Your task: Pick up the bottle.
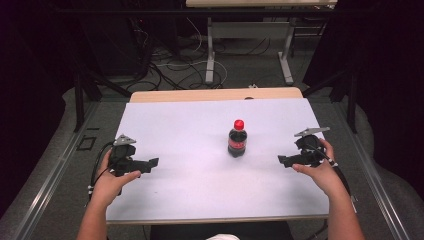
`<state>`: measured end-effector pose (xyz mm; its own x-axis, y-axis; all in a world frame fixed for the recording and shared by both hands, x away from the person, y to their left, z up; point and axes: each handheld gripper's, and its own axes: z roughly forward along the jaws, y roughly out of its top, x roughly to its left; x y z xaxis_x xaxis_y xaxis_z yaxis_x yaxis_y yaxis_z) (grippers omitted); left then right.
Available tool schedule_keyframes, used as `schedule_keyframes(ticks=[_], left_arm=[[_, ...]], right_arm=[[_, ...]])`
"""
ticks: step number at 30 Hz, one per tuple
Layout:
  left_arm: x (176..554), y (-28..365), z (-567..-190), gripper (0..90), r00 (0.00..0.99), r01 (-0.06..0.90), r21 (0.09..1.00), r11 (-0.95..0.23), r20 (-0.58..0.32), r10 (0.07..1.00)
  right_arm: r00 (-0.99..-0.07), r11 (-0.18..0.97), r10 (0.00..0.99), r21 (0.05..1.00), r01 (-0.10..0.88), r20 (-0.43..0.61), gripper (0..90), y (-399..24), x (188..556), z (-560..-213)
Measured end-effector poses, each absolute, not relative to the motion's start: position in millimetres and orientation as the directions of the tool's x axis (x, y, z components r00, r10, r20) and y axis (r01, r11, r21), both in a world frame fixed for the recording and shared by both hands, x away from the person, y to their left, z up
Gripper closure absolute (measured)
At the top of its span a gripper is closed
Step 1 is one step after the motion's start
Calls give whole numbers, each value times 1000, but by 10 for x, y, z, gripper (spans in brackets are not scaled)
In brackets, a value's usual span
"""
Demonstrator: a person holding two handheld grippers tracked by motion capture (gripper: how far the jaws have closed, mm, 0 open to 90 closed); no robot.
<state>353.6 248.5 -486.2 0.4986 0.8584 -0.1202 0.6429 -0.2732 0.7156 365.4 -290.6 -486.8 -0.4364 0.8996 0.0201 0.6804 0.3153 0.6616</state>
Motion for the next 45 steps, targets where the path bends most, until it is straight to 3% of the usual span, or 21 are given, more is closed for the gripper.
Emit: schedule_keyframes(ticks=[13, 27, 34, 45], left_arm=[[3508, 2455, -4852, 8, 495, 635, 728, -259, -126, 860], [3461, 2465, -4784, 11, 496, 609, 758, -232, -135, 858], [3457, 2487, -4774, 13, 495, 607, 760, -235, -130, 859], [3460, 2481, -4784, 15, 494, 611, 757, -231, -138, 858]], right_arm=[[-471, 328, 881, 669, 667, 36, 37, -2783, 3650, -4909], [-593, 376, 803, 721, 583, 61, 71, -2416, 3659, -4910], [-645, 421, 762, 716, 557, 54, 72, -2131, 3824, -4881], [-657, 426, 752, 725, 540, 47, 148, -1899, 4055, -4856]])
